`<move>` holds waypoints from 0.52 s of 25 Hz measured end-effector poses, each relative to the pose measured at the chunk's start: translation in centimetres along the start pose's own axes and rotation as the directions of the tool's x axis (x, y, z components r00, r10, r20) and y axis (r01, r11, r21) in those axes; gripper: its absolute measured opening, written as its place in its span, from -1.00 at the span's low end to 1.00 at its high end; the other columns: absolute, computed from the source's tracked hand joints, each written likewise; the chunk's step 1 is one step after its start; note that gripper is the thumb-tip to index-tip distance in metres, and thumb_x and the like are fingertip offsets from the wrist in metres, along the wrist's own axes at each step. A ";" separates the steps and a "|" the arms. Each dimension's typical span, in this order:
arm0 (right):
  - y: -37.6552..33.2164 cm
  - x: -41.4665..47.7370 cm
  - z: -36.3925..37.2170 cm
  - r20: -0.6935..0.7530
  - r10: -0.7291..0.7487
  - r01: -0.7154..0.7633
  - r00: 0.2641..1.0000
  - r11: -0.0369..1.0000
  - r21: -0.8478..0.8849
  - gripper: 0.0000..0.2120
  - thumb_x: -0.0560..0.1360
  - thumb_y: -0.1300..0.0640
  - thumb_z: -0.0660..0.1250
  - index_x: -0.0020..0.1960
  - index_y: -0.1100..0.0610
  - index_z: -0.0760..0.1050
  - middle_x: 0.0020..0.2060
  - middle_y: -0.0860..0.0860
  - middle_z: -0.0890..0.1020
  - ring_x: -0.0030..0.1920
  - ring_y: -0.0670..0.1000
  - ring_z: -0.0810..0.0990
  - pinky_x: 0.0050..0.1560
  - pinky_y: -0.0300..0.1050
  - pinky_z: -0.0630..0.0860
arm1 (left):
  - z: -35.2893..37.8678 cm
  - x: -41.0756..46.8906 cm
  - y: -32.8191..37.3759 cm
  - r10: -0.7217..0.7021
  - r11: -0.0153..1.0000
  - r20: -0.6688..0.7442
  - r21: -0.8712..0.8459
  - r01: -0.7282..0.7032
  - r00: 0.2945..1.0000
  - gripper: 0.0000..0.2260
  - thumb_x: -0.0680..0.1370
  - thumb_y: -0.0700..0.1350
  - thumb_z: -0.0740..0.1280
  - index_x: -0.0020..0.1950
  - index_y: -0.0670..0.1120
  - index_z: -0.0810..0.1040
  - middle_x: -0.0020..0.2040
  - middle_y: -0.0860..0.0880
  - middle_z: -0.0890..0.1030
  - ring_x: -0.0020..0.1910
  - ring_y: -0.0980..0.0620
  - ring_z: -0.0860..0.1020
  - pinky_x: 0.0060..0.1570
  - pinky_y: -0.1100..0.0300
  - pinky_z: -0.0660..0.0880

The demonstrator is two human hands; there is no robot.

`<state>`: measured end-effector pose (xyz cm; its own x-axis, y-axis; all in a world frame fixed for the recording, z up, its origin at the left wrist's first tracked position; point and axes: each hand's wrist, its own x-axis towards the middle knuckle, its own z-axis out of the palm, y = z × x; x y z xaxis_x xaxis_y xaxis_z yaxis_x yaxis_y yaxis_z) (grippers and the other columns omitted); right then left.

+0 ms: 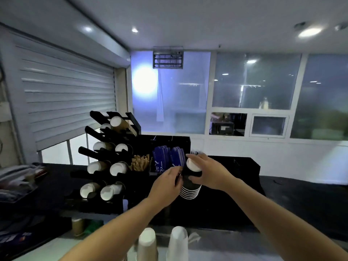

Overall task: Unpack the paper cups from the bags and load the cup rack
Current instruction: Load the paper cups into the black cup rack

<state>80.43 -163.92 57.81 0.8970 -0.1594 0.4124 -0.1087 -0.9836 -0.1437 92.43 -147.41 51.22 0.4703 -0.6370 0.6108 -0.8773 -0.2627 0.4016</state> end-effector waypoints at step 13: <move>-12.0 14.6 4.7 -0.453 -0.177 0.270 0.874 0.951 0.149 -0.31 0.47 -0.05 0.47 0.52 -0.13 0.25 0.30 -0.03 0.39 0.26 0.04 0.45 0.21 -0.07 0.50 | -13.5 2.8 -16.0 0.158 0.943 -0.366 0.333 -0.030 0.917 -0.68 0.60 -0.09 0.16 -0.35 -0.11 0.41 -0.39 -0.05 0.44 -0.38 -0.06 0.42 -0.38 0.00 0.42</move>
<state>96.86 -154.09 61.32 0.6086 -0.0031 0.7935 0.2031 -0.9661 -0.1595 109.07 -135.21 55.78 0.3275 -0.3608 0.8732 -0.8728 -0.4695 0.1333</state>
